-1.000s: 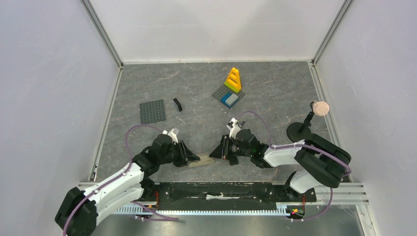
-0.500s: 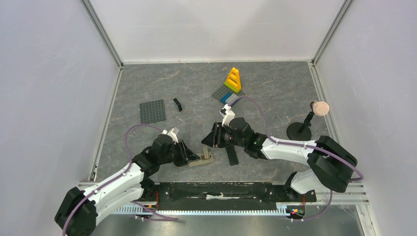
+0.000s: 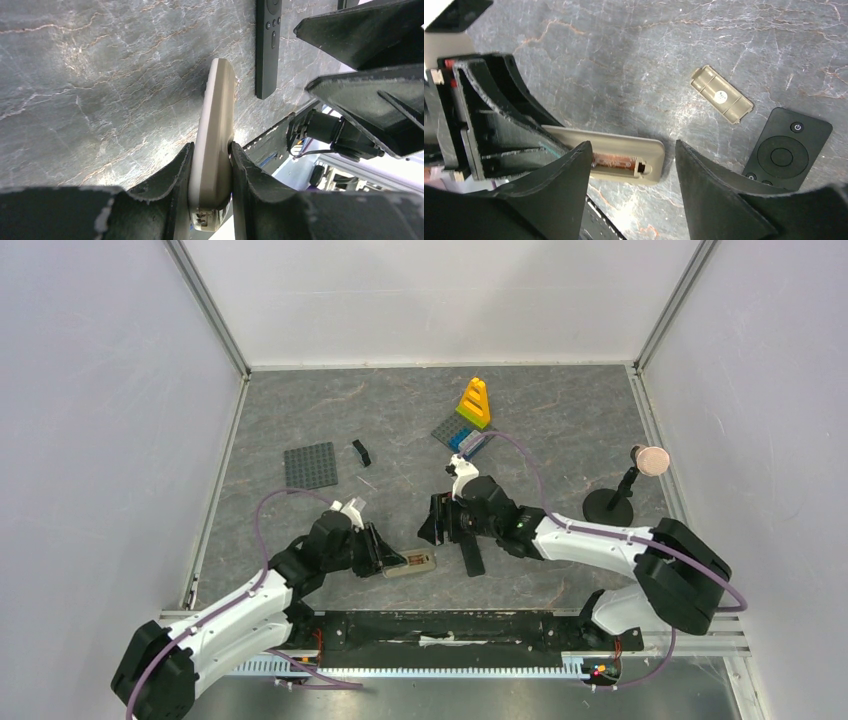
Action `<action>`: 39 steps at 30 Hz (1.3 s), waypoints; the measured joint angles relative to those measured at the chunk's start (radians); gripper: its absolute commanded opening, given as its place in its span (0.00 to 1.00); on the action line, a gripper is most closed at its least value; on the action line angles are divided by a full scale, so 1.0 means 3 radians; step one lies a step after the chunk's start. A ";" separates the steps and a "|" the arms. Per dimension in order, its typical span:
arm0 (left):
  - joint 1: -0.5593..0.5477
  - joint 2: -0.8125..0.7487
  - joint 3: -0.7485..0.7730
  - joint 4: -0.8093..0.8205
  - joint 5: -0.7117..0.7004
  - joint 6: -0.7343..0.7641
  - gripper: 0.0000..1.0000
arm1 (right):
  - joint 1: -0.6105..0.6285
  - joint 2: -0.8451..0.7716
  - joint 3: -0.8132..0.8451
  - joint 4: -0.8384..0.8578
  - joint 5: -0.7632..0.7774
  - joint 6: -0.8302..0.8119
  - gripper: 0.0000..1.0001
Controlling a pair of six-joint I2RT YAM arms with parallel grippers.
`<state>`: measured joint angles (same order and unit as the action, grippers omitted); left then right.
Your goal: Load the batteries into the remote control
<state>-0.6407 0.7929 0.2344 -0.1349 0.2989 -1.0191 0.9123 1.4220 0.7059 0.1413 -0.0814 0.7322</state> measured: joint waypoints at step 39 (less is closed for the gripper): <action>-0.0062 0.0219 0.1600 -0.0158 0.2052 0.1593 0.02 | -0.0006 -0.1728 0.0080 -0.1298 -0.2050 -0.1345 0.83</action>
<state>-0.6594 0.8585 0.7143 -0.1822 0.9146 -0.5411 0.9104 0.9035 0.7300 -0.2481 -0.6964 0.3286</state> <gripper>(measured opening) 0.346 0.848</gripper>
